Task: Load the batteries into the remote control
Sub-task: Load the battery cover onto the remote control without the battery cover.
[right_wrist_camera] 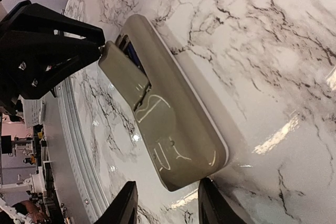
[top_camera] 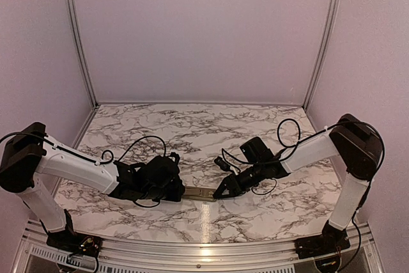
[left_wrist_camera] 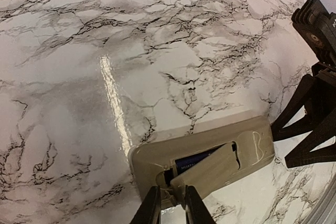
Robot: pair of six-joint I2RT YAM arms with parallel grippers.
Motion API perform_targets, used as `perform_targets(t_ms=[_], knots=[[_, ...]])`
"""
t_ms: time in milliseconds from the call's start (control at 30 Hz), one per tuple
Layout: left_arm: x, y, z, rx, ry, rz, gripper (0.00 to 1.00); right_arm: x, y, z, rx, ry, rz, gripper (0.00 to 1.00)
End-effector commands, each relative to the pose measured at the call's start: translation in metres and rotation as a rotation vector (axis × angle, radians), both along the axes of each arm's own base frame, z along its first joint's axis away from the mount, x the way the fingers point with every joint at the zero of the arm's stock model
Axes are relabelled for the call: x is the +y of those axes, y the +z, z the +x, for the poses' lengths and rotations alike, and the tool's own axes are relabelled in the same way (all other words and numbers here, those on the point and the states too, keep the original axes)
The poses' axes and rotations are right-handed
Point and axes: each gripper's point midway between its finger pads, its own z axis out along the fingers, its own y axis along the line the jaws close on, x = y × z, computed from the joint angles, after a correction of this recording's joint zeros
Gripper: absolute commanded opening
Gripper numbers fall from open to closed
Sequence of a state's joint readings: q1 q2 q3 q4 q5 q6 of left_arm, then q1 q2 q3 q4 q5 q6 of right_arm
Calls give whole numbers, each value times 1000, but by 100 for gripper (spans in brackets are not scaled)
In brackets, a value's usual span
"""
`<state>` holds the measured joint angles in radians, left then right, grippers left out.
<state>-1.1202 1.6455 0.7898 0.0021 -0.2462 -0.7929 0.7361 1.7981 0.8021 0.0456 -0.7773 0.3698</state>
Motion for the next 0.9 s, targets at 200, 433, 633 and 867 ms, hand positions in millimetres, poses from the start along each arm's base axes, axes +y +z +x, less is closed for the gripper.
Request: perform_targets(t_ms=[200, 433, 633, 867], knots=[[-23, 9, 0, -8, -55, -58, 15, 8, 13, 1, -30, 17, 37, 38], [-26, 9, 3, -27, -67, -43, 13, 8, 13, 1, -29, 18, 39, 38], [-25, 6, 4, -31, -71, -28, 13, 8, 13, 1, -30, 18, 39, 38], [-25, 3, 3, -37, -84, -23, 10, 9, 12, 1, -28, 19, 39, 38]])
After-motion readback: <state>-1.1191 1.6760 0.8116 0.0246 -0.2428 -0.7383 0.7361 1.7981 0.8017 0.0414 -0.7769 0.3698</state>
